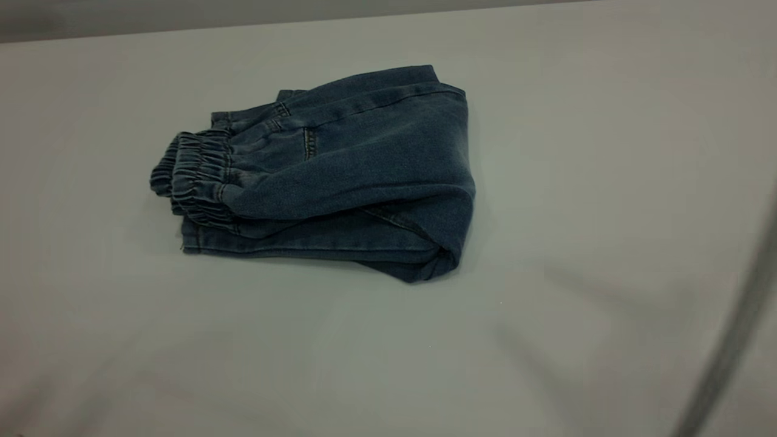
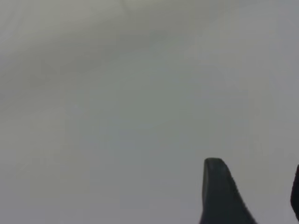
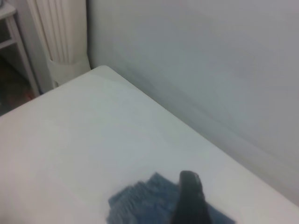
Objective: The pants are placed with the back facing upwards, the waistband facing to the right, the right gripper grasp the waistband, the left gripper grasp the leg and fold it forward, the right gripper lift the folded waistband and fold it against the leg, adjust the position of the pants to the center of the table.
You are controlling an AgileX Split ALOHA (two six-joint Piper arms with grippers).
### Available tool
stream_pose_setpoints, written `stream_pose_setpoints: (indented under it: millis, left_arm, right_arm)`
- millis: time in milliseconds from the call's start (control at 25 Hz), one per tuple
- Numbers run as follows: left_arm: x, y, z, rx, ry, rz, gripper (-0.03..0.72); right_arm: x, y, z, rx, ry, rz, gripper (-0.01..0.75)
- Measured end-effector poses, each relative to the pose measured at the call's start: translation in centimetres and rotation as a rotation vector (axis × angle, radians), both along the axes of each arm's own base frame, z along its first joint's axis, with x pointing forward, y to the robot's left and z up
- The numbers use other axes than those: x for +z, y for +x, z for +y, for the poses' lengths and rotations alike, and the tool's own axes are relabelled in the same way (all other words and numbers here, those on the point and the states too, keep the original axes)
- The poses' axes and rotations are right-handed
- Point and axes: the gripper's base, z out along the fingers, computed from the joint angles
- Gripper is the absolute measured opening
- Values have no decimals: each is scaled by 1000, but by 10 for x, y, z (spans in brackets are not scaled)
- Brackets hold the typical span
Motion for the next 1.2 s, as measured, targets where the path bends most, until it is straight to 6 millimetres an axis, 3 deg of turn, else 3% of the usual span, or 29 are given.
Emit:
stream_pose_setpoints:
  millis: [160,320,520,720,1000,1200]
  left_arm:
    - [-2,1,0,-1,3,19,314]
    - [-7,3,-1,-8,3,85,303]
    - [-21,8,-2,-16,-4,250,301]
    - [-47,10,0,32,115,504,301]
    - [-108,10,-8,1,259,961,300]
    - [-157,3,-10,-14,327,1205,300]
  right_arm:
    - [-14,-31,-31,-40,-21,6,446]
    - [-41,-60,-59,-77,-46,31,446]
    - [-89,-90,-86,-111,-53,109,446]
    - [-135,-118,-109,-124,-40,134,446]
    - [-188,-147,-132,-123,3,136,446]
    - [-225,-158,-133,-83,27,187,446]
